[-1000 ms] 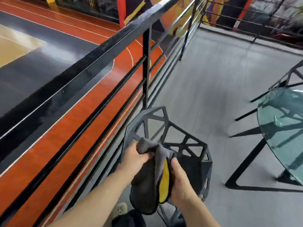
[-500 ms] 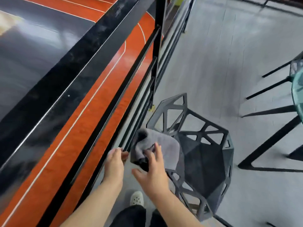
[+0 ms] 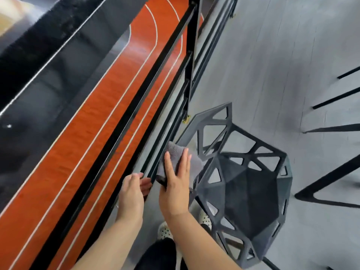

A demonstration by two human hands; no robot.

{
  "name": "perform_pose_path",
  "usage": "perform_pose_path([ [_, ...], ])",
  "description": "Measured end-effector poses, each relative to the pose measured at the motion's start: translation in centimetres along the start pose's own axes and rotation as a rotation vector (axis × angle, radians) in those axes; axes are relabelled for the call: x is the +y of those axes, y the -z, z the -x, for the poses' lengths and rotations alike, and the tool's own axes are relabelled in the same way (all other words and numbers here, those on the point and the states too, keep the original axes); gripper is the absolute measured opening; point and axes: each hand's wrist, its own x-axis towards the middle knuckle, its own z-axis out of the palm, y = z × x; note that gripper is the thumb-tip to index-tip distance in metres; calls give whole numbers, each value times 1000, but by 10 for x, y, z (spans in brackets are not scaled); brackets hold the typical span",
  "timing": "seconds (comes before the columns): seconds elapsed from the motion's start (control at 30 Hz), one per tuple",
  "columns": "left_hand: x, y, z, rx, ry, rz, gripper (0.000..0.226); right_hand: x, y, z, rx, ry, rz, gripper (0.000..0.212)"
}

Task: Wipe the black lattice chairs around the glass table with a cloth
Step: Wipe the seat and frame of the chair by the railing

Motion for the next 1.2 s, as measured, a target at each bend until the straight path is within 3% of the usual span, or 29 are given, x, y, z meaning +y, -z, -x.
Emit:
perform_pose_path([
  [0.13, 3, -24, -5, 9, 27, 37, 28, 10, 2, -17, 14, 93, -121, 92],
  [0.3, 1, -50, -26, 19, 107, 134, 33, 20, 9, -61, 11, 228, -200, 29],
  [0.37, -1, -60, -32, -97, 176, 170, 44, 25, 12, -85, 17, 288, -199, 21],
  [0.5, -12, -75, -47, -276, 200, -8, 73, 34, 25, -139, 19, 389, -132, 25],
  [0.6, -4, -83, -53, -299, 195, -88, 48, 39, 35, -178, 32, 442, -66, 31],
  [0.7, 8, -92, -56, -332, 95, -136, 48, 49, 43, -211, 85, 474, 12, 28],
  [0.97, 8, -90, -46, -339, -30, -256, 32, 79, 81, -277, 294, 179, 80, 27],
  [1.2, 65, -104, -48, -328, 58, -310, 52, 65, 79, -267, 325, 47, -57, 31],
])
